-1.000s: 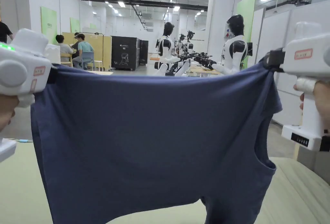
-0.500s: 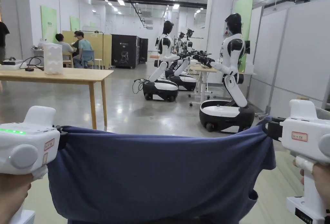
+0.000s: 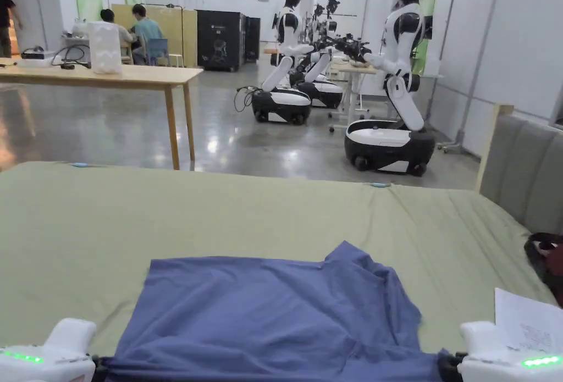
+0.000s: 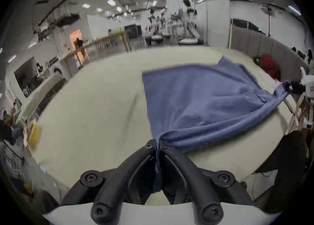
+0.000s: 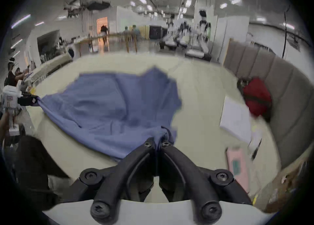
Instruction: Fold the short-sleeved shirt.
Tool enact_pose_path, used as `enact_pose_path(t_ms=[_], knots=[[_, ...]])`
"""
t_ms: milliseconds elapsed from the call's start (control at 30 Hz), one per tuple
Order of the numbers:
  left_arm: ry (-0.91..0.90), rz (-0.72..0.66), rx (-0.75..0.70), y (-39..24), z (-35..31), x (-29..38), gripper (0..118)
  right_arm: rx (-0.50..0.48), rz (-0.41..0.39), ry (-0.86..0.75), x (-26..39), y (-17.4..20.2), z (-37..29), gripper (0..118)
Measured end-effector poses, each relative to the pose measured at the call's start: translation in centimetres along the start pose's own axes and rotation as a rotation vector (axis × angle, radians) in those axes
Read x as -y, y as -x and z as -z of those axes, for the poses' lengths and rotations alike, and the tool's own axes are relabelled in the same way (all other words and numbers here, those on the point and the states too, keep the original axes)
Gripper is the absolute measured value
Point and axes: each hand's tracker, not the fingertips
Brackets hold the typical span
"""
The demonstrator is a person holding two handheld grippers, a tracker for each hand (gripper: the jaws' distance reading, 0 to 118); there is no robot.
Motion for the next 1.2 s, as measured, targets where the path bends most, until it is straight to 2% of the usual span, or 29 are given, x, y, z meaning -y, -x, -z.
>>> enact_pose_path(t_ms=[33,67,100,133,167,200,233,267,300,333,367,433,467,500,533,567,600,633,700,733,767,833,967,1067,1100,1133,1167,1200], knots=[[0.009,-0.029,0.015,0.0,0.2,0.6,0,0.007,0.005,0.024,0.8,0.1,0.4,4],[0.021,-0.048,0.028,-0.1,0.4,1.2,0,0.055,-0.103,0.053,0.1,0.4,0.0,4],[0.021,-0.033,0.028,-0.2,0.2,1.2,0,0.030,-0.029,-0.046,-0.5,0.7,-2.3,4],[0.015,-0.023,0.018,-0.5,0.0,1.2,9,0.000,-0.025,-0.054,-1.1,0.7,-3.3,5],[0.010,0.013,-0.015,-0.7,-0.5,1.0,37,-0.023,-0.003,-0.071,-2.0,0.7,-4.4,14],[-0.013,0.036,-0.056,-1.0,-1.3,0.5,76,-0.022,0.008,-0.117,-2.3,0.9,-5.5,34],[-0.054,0.047,-0.070,-1.5,-2.3,0.1,108,-0.021,0.004,-0.156,-2.4,1.2,-6.2,66],[-0.142,0.053,-0.060,-2.0,-4.0,-0.5,118,-0.037,0.001,-0.203,-3.1,1.9,-7.6,106],[-0.227,0.051,-0.059,-2.9,-5.8,-1.2,117,-0.052,0.010,-0.264,-3.6,2.8,-9.1,118],[-0.252,0.034,-0.058,-3.6,-7.1,-1.7,117,-0.063,0.030,-0.322,-3.9,3.6,-10.2,118],[-0.302,0.033,-0.047,-4.6,-8.5,-2.0,117,-0.150,0.003,-0.356,-4.0,4.5,-10.3,118],[-0.397,0.050,-0.052,-6.2,-10.7,-1.8,116,-0.151,0.044,-0.419,-3.4,6.0,-11.2,118],[-0.435,0.042,-0.030,-7.2,-11.6,-1.8,113,-0.105,0.054,-0.460,-3.1,7.6,-12.8,118],[-0.421,0.034,0.010,-7.7,-12.2,-1.7,104,-0.085,0.088,-0.471,-2.5,9.1,-14.1,113],[-0.402,0.029,0.027,-7.6,-12.0,-1.5,78,-0.093,0.111,-0.483,-1.9,9.7,-14.4,89],[-0.394,0.029,0.020,-8.0,-12.2,-1.2,15,-0.078,0.139,-0.502,-1.1,10.8,-14.7,4],[-0.377,0.035,0.017,-8.2,-12.0,-1.0,0,-0.009,0.138,-0.476,-0.9,11.8,-14.6,0],[-0.316,0.052,-0.008,-8.2,-11.7,-0.5,0,0.012,0.189,-0.402,-0.3,9.8,-11.2,0],[-0.306,0.043,0.004,-6.9,-10.7,-1.0,0,-0.099,0.194,-0.361,-0.7,8.6,-10.4,0],[-0.277,0.017,0.048,-6.1,-10.3,-0.9,0,-0.083,0.206,-0.347,-1.0,8.1,-10.0,0],[-0.260,-0.013,0.039,-5.2,-9.9,-0.1,0,-0.049,0.163,-0.366,-0.4,9.9,-10.5,0],[-0.206,-0.024,0.000,-3.4,-9.0,1.3,0,-0.013,0.126,-0.325,-1.1,9.3,-9.9,0],[-0.065,-0.092,0.010,-0.3,-6.7,4.1,0,-0.027,0.130,-0.217,-1.6,8.6,-8.7,0],[-0.022,-0.117,0.023,0.9,-5.3,4.8,10,-0.042,0.113,-0.128,-2.0,7.9,-8.1,0],[-0.010,-0.112,0.020,1.0,-4.9,4.4,33,-0.042,0.115,-0.100,-2.2,7.7,-7.7,0],[0.011,-0.093,0.012,1.1,-4.1,4.0,71,-0.041,0.114,-0.070,-2.2,7.4,-7.3,0],[0.011,-0.070,0.000,0.9,-3.5,3.8,114,-0.049,0.107,-0.046,-2.1,7.2,-7.1,0],[0.012,-0.047,-0.020,0.8,-3.0,3.7,118,-0.051,0.101,-0.023,-2.3,7.0,-6.8,0]])
